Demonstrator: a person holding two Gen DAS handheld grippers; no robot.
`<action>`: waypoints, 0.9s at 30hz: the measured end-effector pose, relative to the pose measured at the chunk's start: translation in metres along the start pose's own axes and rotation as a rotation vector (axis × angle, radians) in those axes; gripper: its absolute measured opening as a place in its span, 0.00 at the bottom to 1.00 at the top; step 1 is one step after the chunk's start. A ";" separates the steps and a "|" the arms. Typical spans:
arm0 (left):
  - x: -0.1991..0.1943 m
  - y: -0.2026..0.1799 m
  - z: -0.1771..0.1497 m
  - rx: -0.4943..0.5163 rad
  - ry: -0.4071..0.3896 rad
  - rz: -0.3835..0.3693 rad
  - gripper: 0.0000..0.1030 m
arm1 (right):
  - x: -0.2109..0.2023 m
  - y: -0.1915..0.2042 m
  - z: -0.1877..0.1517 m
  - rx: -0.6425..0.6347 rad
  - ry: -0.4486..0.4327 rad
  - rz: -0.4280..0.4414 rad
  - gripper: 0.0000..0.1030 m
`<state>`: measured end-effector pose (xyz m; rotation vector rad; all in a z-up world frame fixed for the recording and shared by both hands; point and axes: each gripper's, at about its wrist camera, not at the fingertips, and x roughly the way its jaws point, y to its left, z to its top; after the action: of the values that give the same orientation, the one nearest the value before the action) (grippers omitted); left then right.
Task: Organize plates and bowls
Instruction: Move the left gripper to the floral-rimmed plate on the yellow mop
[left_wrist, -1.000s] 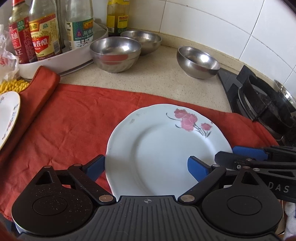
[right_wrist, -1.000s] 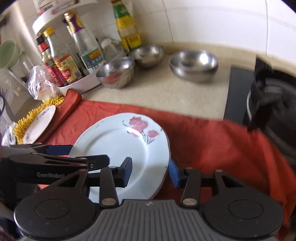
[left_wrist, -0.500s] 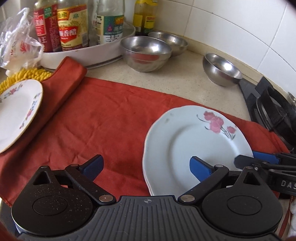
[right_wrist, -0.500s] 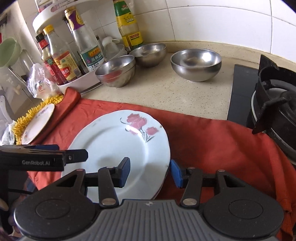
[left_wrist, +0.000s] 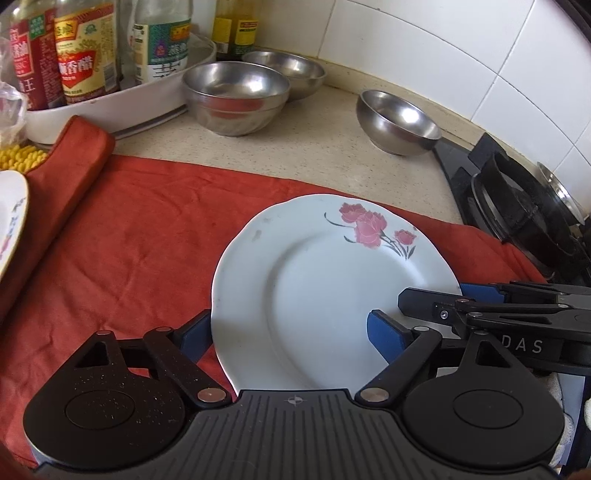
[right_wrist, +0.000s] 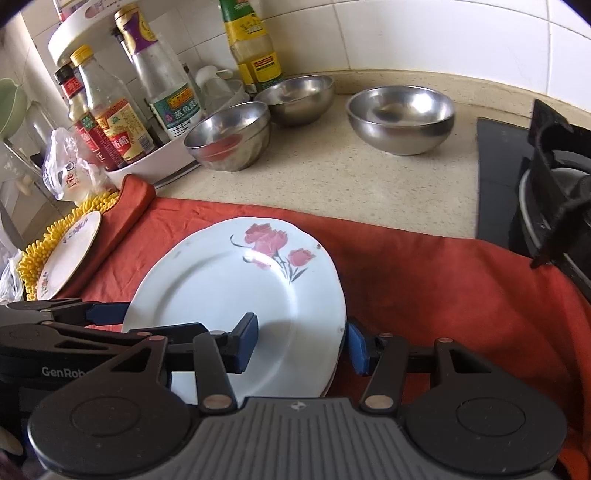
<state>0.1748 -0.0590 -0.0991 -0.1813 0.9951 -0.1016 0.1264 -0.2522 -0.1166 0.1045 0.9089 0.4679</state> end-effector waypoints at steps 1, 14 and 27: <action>-0.001 0.003 0.000 -0.008 -0.004 0.004 0.88 | 0.002 0.003 0.001 -0.003 -0.001 0.005 0.48; -0.032 0.059 0.002 -0.148 -0.072 0.051 0.92 | 0.003 0.016 0.024 -0.070 -0.034 -0.003 0.49; -0.089 0.159 -0.003 -0.333 -0.172 0.285 0.94 | 0.027 0.093 0.064 -0.241 -0.072 0.132 0.49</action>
<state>0.1243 0.1111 -0.0587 -0.3443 0.8517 0.3368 0.1577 -0.1500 -0.0711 -0.0381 0.7717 0.6890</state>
